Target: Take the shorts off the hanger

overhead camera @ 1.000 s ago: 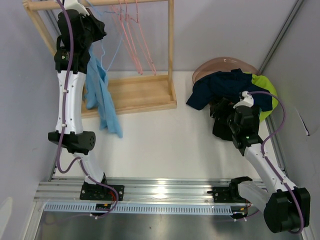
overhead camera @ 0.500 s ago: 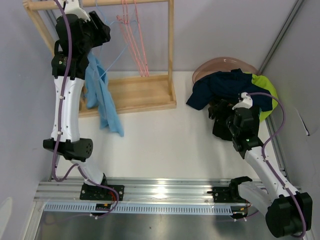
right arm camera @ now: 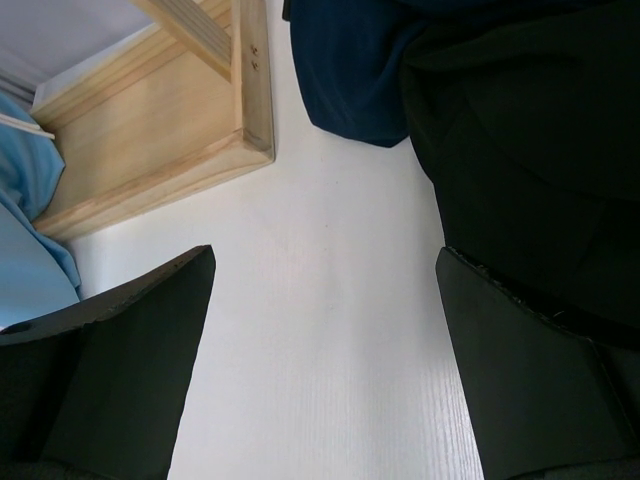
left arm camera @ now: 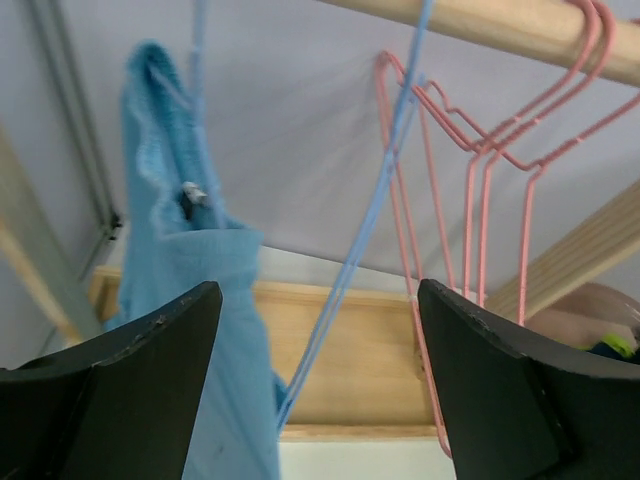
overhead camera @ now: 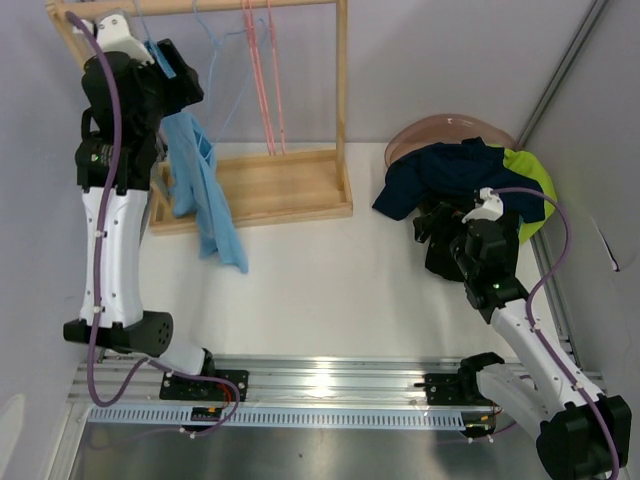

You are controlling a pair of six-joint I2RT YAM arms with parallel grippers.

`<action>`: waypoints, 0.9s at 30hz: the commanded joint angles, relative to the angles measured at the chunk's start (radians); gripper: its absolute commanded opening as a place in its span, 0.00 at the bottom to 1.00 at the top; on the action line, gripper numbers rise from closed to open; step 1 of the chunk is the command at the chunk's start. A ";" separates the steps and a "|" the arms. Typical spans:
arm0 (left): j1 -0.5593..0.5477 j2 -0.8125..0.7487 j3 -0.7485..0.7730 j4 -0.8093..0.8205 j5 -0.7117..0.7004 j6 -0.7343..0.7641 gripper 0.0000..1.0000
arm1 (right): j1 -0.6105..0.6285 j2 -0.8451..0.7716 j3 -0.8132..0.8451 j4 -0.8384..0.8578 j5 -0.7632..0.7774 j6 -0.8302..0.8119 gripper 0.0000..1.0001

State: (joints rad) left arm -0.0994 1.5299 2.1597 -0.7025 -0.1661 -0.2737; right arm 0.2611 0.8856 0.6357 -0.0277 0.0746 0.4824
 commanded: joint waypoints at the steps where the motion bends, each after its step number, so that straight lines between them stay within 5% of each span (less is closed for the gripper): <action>1: 0.056 -0.062 -0.027 0.017 -0.102 0.002 0.84 | 0.021 -0.017 0.001 -0.006 0.027 0.012 1.00; 12: 0.070 -0.033 -0.141 0.034 -0.162 -0.009 0.78 | 0.043 -0.019 -0.005 -0.020 0.042 0.007 0.99; 21: 0.078 0.205 0.210 0.005 -0.167 -0.033 0.73 | 0.055 -0.010 -0.008 -0.041 0.054 -0.019 0.99; 27: 0.086 0.280 0.278 0.005 -0.173 -0.028 0.74 | 0.052 0.021 0.001 -0.037 0.056 -0.036 0.99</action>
State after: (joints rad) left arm -0.0288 1.7988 2.3756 -0.7200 -0.3187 -0.2893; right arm 0.3111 0.8909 0.6350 -0.0753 0.1139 0.4667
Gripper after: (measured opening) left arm 0.740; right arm 0.993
